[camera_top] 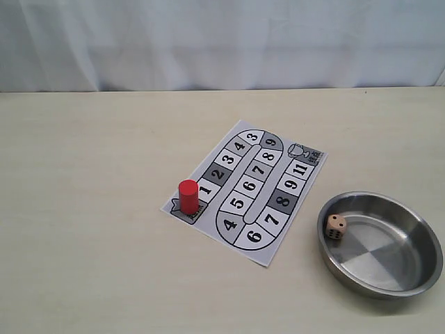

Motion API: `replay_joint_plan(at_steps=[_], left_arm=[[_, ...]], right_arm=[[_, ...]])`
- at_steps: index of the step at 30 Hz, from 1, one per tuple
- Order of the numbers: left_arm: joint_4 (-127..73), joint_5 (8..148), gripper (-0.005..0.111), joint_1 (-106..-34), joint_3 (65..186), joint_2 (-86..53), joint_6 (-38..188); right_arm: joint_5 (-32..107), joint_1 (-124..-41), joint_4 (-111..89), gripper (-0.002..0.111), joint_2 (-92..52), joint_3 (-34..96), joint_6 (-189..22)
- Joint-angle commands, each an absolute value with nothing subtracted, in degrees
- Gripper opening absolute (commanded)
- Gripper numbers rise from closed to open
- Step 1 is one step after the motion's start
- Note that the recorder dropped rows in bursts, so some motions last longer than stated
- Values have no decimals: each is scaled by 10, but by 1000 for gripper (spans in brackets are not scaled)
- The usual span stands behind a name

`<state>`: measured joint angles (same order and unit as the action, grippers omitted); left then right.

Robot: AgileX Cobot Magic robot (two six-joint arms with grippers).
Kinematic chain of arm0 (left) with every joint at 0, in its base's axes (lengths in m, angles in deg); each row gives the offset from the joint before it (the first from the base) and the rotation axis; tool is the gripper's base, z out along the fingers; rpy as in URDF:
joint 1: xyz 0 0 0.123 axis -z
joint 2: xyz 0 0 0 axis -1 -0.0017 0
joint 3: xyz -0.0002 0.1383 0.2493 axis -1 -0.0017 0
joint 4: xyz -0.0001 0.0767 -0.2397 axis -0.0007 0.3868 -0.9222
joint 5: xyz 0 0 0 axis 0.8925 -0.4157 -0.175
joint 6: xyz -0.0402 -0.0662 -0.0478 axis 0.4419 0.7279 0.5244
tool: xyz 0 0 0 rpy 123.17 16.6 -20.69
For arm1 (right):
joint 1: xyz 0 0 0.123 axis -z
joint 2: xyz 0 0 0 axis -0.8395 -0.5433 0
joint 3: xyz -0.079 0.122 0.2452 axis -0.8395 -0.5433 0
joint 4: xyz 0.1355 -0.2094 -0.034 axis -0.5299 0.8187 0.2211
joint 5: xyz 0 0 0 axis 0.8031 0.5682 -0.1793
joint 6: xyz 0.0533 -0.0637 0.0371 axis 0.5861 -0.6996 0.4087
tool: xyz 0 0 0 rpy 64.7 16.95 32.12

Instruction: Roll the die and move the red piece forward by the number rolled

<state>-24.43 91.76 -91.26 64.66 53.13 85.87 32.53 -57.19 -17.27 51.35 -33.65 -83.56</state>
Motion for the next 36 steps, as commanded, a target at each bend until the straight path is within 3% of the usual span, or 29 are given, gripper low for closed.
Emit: replay_joint_plan(at_steps=[1,9,22,29,36], left_arm=[[-245,917,0,-913,646,532,860],[-245,917,0,-913,646,532,860],[-244,914,0,-913,646,532,860],[-244,914,0,-913,646,532,860],[-245,914,0,-913,646,532,860]], right_arm=[[328,-572,-189,4,516,-309,-830],[500,-572,-188,4,515,-152,-830],[601,-572,-96,5,237,-1,-864],[602,-572,-122,36,80,33,-864],[608,-572,-136,47,-29,64,-865]])
